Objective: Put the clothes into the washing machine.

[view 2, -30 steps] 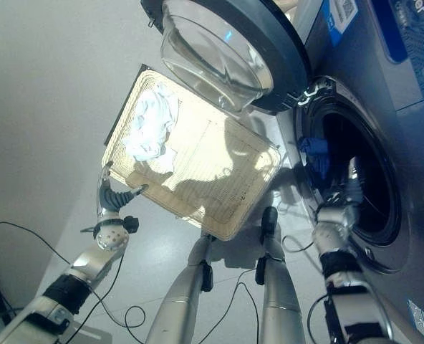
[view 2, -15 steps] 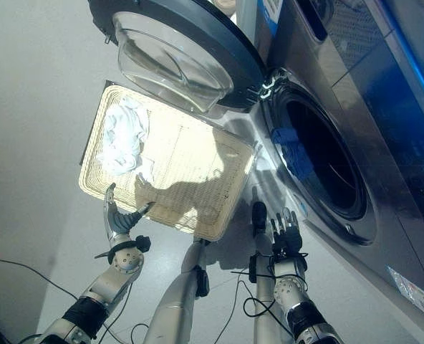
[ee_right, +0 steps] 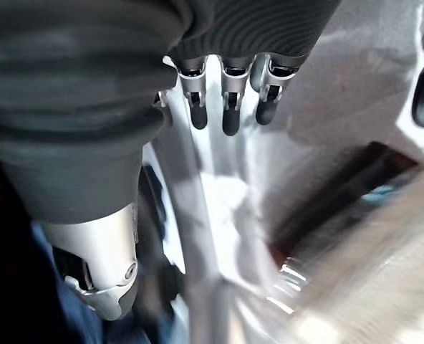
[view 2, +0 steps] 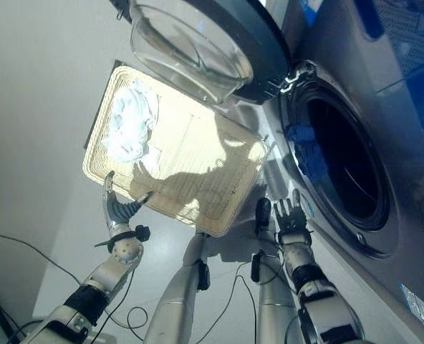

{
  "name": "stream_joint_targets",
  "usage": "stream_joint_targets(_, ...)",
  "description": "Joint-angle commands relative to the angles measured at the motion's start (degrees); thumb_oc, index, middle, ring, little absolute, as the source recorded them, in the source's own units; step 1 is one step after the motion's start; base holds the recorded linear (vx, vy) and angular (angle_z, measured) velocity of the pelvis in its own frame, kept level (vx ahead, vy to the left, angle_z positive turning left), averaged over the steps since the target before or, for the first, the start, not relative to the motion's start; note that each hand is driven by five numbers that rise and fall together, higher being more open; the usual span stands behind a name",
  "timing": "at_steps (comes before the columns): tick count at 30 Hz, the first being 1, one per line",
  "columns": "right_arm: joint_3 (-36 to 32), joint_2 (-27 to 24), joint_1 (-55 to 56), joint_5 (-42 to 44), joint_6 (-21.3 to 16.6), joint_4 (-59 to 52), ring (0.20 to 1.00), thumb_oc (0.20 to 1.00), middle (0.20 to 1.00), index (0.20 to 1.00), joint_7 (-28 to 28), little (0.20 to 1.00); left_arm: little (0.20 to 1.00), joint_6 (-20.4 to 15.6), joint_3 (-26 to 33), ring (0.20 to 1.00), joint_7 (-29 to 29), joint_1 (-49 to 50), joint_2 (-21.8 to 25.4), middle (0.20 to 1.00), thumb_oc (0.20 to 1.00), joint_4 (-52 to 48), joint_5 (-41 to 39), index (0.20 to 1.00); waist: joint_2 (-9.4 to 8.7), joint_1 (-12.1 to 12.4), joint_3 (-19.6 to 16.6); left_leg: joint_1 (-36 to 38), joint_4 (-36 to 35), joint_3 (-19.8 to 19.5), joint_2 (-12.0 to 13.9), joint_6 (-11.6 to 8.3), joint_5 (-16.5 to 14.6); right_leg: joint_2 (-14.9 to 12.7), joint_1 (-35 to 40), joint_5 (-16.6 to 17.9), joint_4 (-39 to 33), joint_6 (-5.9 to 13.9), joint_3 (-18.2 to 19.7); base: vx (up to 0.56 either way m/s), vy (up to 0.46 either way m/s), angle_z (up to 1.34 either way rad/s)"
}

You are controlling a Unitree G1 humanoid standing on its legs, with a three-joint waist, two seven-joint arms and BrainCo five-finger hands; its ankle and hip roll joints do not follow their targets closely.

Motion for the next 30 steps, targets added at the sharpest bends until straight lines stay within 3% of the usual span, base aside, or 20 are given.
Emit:
stream_joint_targets(1,-1.35,-1.96,0.78,4.37,0.05,-1.21,1.0,1.0,1.0,1.0,-3.2,1.0,1.0,-1.25,-0.37,1.0,1.22,-1.68,1.98,1.0,1.0,-2.96,-1.29,1.0,1.93,1.34,-0.81,-4.04,2.71,0.8,-5.02,-1.62,-1.77,0.88,-0.61,3.2,-1.46,4.95,-1.08,0.03,-0.091,0.21)
stream_joint_targets(6,-2.19,-7.31,-4.3,3.05,-3.39,-0.72,1.0,1.0,1.0,1.0,-6.46,1.0,1.0,-0.05,-1.44,1.0,2.41,-2.39,4.57,1.0,1.0,-8.9,-1.83,1.0,3.14,2.99,-0.81,-9.01,5.64,-0.76,-4.88,-1.57,-2.24,0.04,-6.13,1.59,3.06,4.78,-1.53,0.05,-0.126,0.23)
stream_joint_targets(10,-2.73,-10.06,-5.2,-0.89,-5.32,-0.61,1.0,1.0,1.0,1.0,-5.67,1.0,1.0,0.36,-1.23,1.0,2.08,-2.02,6.37,1.0,1.0,-11.49,-1.29,1.0,3.25,3.51,-0.81,-11.44,7.01,-1.82,-4.83,-1.25,-2.58,-0.56,-8.76,1.28,5.09,4.6,-1.78,0.03,-0.086,0.2)
stream_joint_targets(15,-0.66,-15.66,-6.13,-6.23,-8.24,-5.71,1.0,1.0,1.0,1.0,1.16,1.0,1.0,0.84,-0.07,1.0,1.24,-0.52,10.38,1.0,1.0,-14.72,-0.82,1.0,2.21,3.45,-0.81,-12.48,6.84,-1.97,-4.22,-1.2,-2.67,-0.94,-9.88,2.08,5.05,4.62,-2.68,0.0,-0.069,0.07)
stream_joint_targets(18,0.27,-16.31,-3.15,-6.31,-13.45,-15.37,1.0,1.0,1.0,1.0,2.91,1.0,1.0,0.09,1.89,1.0,-0.05,2.33,11.67,1.0,1.0,-15.99,-0.7,1.0,0.59,2.54,-0.81,-12.09,6.74,-1.92,-3.96,-1.16,-2.87,-0.4,-9.42,2.57,4.5,4.57,-2.76,-0.02,-0.061,0.03)
stream_joint_targets(21,-0.59,-16.49,-1.17,-4.48,-15.33,-20.09,1.0,1.0,1.0,1.0,5.02,1.0,1.0,-0.4,3.18,1.0,-1.11,3.91,11.75,1.0,1.0,-16.99,-0.23,1.0,-0.16,1.96,-0.81,-11.55,6.4,-1.69,-3.77,-1.14,-2.93,-0.03,-8.89,2.67,4.02,4.59,-2.66,-0.03,-0.038,0.01)
stream_joint_targets(24,-2.9,-16.2,4.11,-1.51,-21.3,-32.2,1.0,1.0,1.0,1.0,9.48,1.0,1.0,-0.73,4.99,1.0,-2.38,6.74,11.42,1.0,1.0,-18.67,1.69,1.0,-1.97,0.17,-0.81,-9.47,6.53,-0.77,-3.51,-1.04,-3.5,0.95,-6.87,3.19,2.35,4.63,-1.86,-0.05,-0.003,0.0)
stream_joint_targets(27,-5.72,-14.39,7.37,1.81,-25.49,-38.83,1.0,1.0,1.0,1.0,15.11,1.0,1.0,-0.5,6.29,1.0,-2.82,7.47,10.98,1.0,1.0,-18.56,1.99,1.0,-2.79,-1.0,-0.81,-7.8,6.92,-0.03,-3.35,-1.14,-4.07,1.47,-5.27,3.12,1.78,4.77,-1.13,-0.05,0.038,0.0)
stream_joint_targets(30,-7.62,-13.06,8.67,1.72,-28.76,-41.35,1.0,1.0,1.0,1.0,15.13,1.0,1.0,-0.2,7.13,1.0,-3.16,7.19,10.67,1.0,1.0,-18.01,1.94,1.0,-2.98,-1.53,-0.81,-6.68,6.64,0.35,-3.33,-1.17,-4.2,1.69,-4.28,3.13,1.29,4.9,-0.69,-0.04,0.045,-0.14)
